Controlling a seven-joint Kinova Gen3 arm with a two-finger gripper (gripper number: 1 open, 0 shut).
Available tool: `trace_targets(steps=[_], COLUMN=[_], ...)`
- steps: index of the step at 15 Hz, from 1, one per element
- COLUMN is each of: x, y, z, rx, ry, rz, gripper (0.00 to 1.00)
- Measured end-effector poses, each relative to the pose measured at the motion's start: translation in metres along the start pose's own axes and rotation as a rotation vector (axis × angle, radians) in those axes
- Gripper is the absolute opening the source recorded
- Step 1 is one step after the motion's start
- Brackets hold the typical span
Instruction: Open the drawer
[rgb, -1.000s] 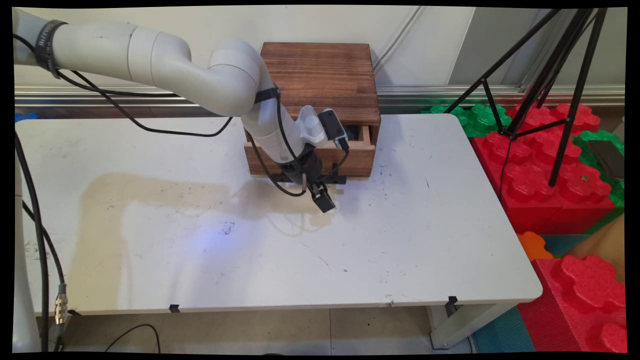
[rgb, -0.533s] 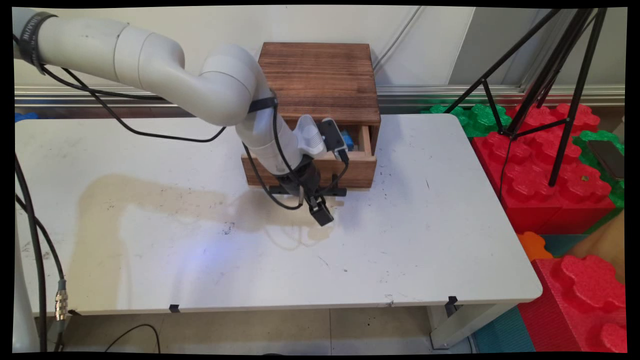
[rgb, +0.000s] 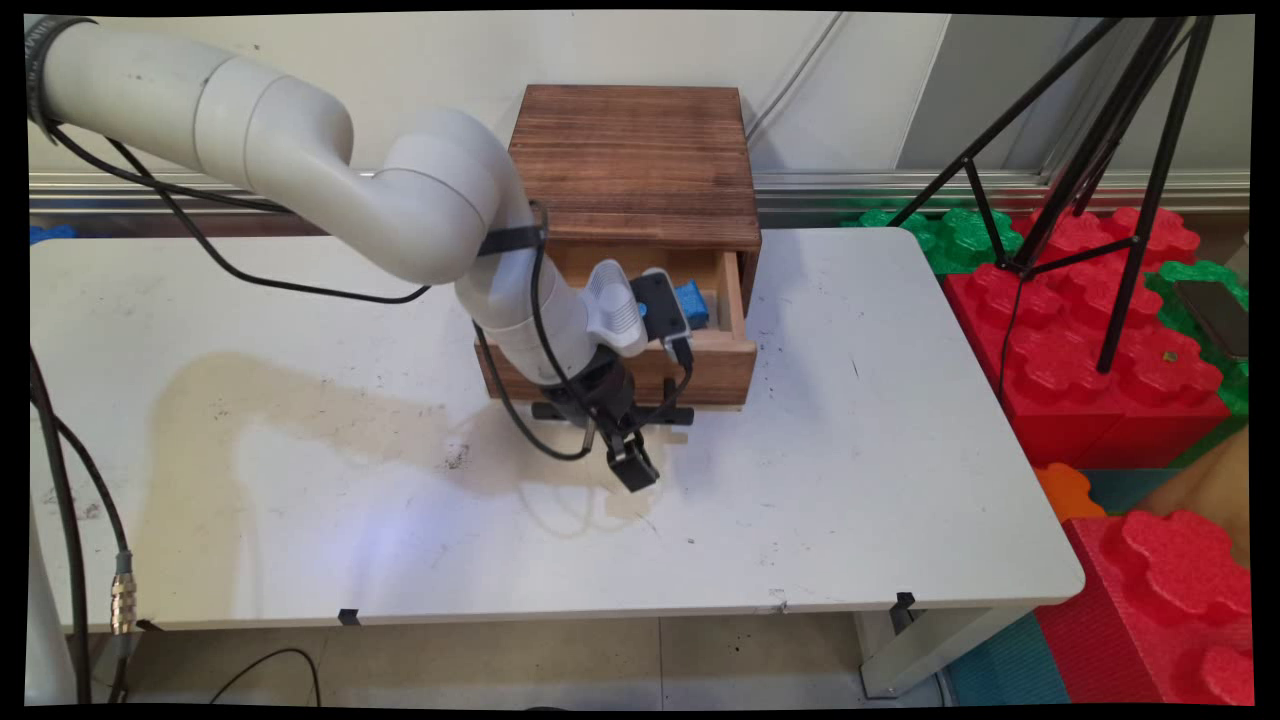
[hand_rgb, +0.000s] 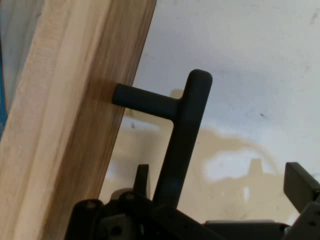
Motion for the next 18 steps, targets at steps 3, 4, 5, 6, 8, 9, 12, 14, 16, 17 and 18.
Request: trace_targets(steps=[3, 4, 5, 6, 8, 9, 12, 14, 16, 17, 18], x=[-0.005, -0.006, -0.007, -0.008, -0.011, -0.011, -0.014, -0.015, -0.017, -0.017, -0.018], y=[0.014, 0.018, 0.021, 0.026, 0.035, 0.037, 0.05, 0.056, 0.061, 0.065, 0.067], z=[-0.004, -0.005, -0.006, -0.007, -0.01, -0.011, -0.014, -0.016, -0.017, -0.018, -0.019], rx=[-0.012, -0.015, -0.019, -0.024, -0.033, -0.036, -0.051, -0.058, -0.065, -0.069, -0.072], ry=[-0.005, -0.006, -0.007, -0.008, -0.009, -0.01, -0.01, -0.011, -0.011, -0.011, -0.012], rz=[0.017, 0.021, 0.026, 0.033, 0.044, 0.046, 0.059, 0.064, 0.068, 0.07, 0.072], gripper=[1.0, 1.0, 1.0, 1.0, 1.0, 1.0, 1.0, 1.0, 1.0, 1.0, 1.0])
